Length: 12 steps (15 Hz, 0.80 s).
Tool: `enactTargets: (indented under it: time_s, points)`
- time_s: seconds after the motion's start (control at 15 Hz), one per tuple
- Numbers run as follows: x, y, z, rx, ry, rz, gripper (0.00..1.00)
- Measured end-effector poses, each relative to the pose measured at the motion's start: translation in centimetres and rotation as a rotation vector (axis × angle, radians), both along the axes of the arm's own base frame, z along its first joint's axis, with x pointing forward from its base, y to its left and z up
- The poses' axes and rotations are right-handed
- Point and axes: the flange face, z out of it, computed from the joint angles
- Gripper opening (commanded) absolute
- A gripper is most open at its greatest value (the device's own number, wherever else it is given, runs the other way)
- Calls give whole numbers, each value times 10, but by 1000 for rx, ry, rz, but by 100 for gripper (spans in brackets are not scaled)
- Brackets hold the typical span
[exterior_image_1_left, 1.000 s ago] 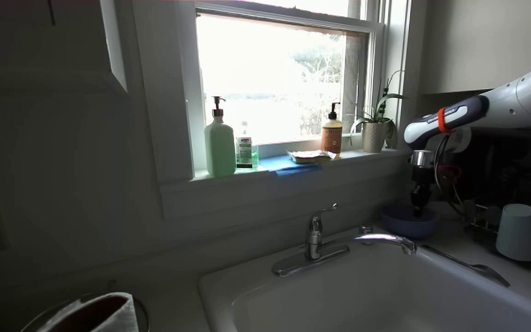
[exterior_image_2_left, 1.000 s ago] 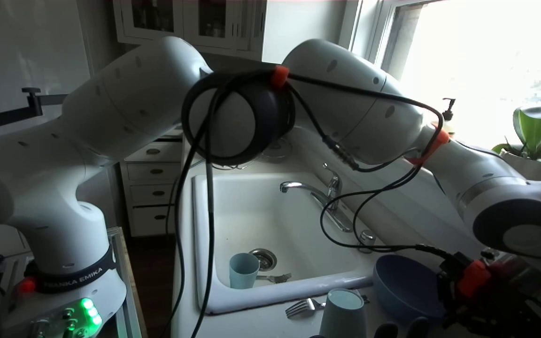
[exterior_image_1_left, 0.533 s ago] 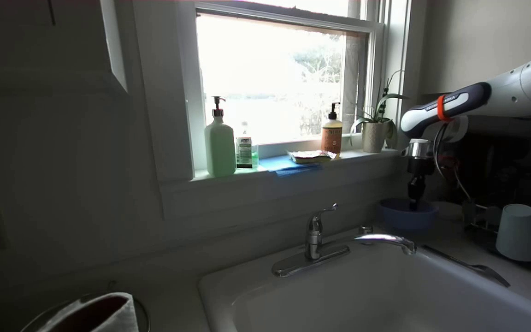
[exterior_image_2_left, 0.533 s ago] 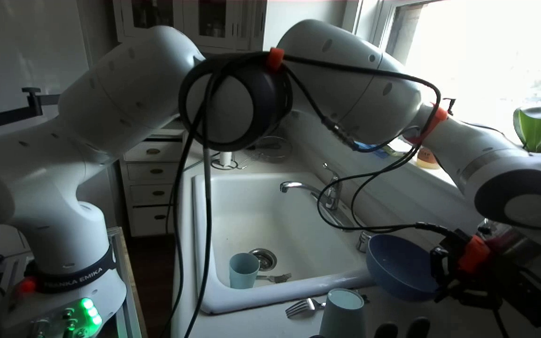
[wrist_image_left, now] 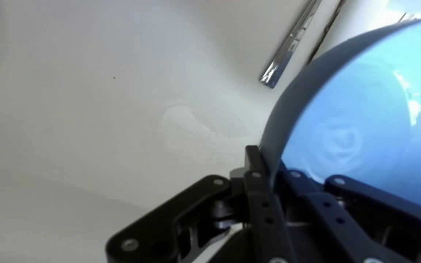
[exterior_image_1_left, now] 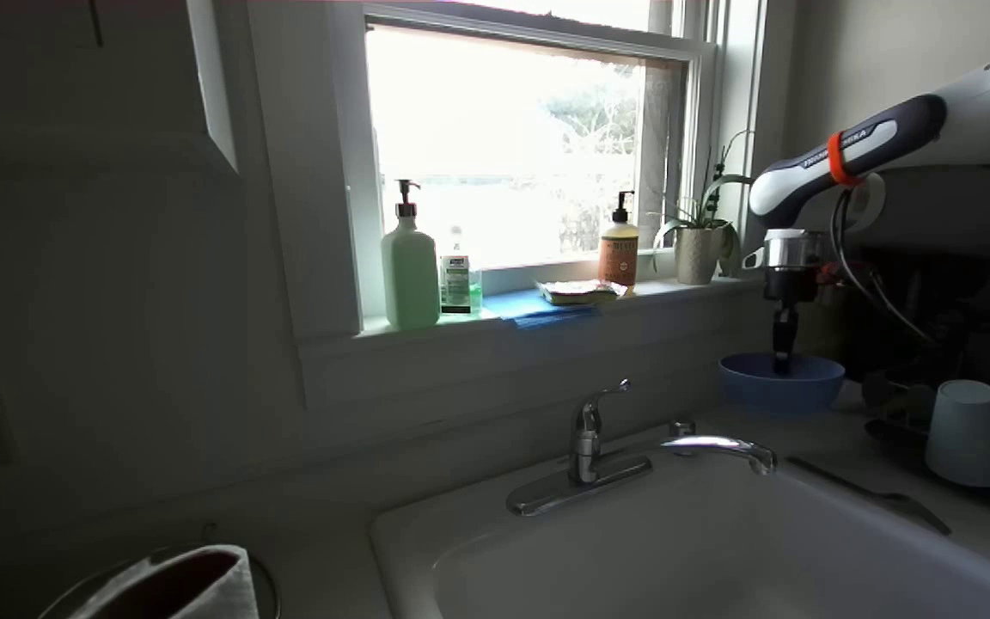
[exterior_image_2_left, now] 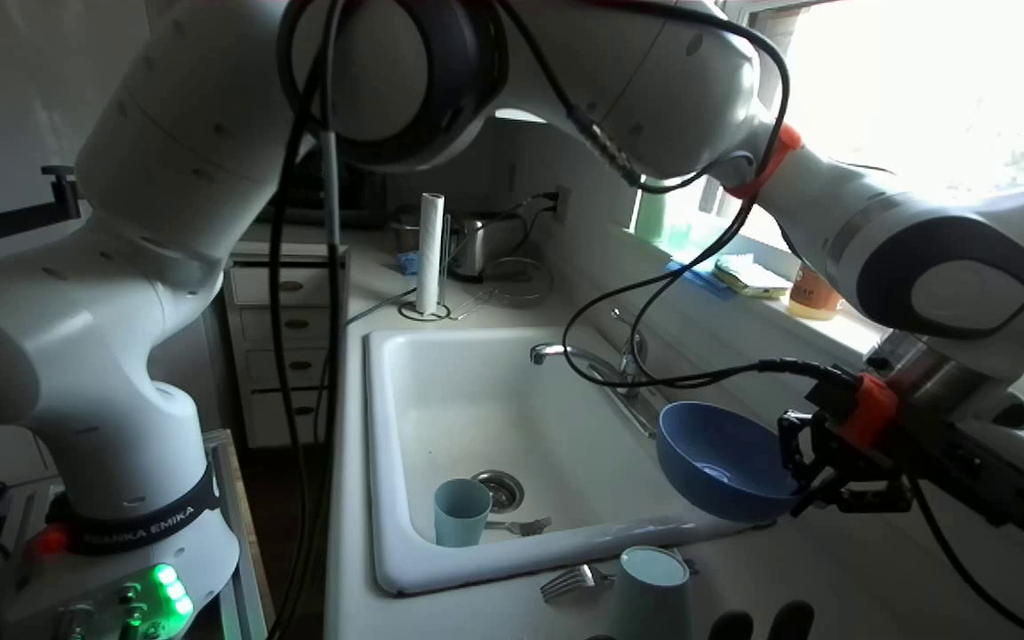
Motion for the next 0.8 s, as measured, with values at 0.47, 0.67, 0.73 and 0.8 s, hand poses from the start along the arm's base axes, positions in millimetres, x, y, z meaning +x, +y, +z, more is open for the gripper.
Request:
enactTargets:
  time_s: [0.47,0.67,0.73,0.8]
  points:
    - [-48,32,12,-40,10,37,1]
    - [-70,51,3,-47,14,35,1]
    - [-78,58,-2,-50,12,35,1]
    - [-85,66,-7,-53,5,37,1]
